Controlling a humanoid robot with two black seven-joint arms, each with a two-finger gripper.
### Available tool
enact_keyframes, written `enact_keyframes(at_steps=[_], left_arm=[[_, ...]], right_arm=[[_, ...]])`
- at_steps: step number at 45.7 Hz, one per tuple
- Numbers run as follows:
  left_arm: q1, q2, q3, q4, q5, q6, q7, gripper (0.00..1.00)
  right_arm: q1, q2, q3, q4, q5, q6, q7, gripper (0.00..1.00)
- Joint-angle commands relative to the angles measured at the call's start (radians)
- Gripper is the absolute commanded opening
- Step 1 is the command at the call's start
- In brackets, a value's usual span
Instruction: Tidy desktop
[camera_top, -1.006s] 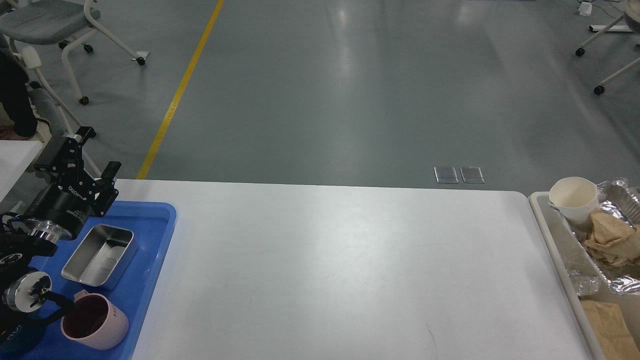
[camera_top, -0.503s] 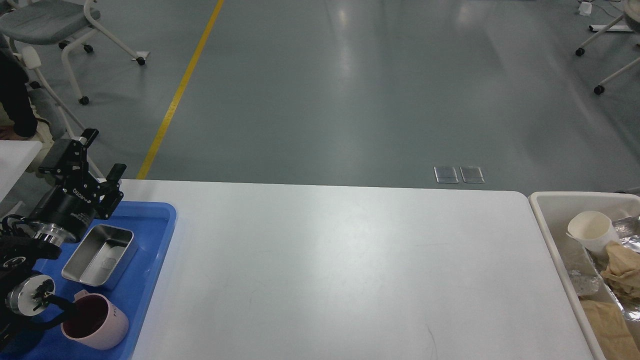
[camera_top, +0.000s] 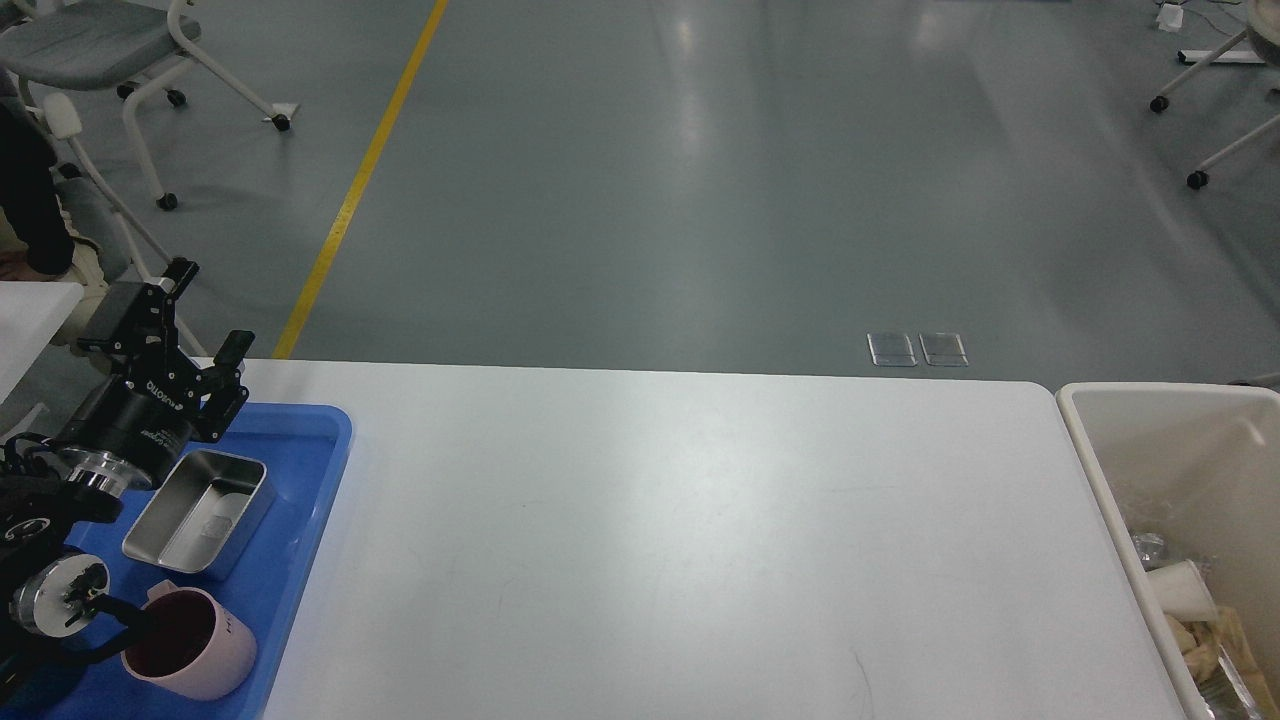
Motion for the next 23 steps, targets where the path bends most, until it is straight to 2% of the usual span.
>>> enact_keyframes(at_steps=[1, 11, 17, 23], left_arm=[[0.003, 0.000, 0.002, 0.000, 0.000, 0.000, -0.001, 0.96], [0.020, 0.001, -0.002, 0.000, 0.000, -0.001, -0.004, 0.96], [0.020, 0.001, -0.011, -0.001, 0.000, -0.001, -0.003, 0.96], [0.023, 0.000, -0.031, -0.006, 0.000, -0.001, 0.001, 0.96]], right_arm=[[-0.001, 0.064, -0.001, -0.082, 0.000, -0.014, 0.000, 1.00], [0.024, 0.082, -0.001, -0.093, -0.002, -0.001, 0.008, 1.00], [0.113, 0.081, 0.000, -0.070, -0.002, 0.002, 0.008, 1.00], [0.209, 0.079, 0.017, 0.022, -0.002, 0.037, 0.014, 1.00]])
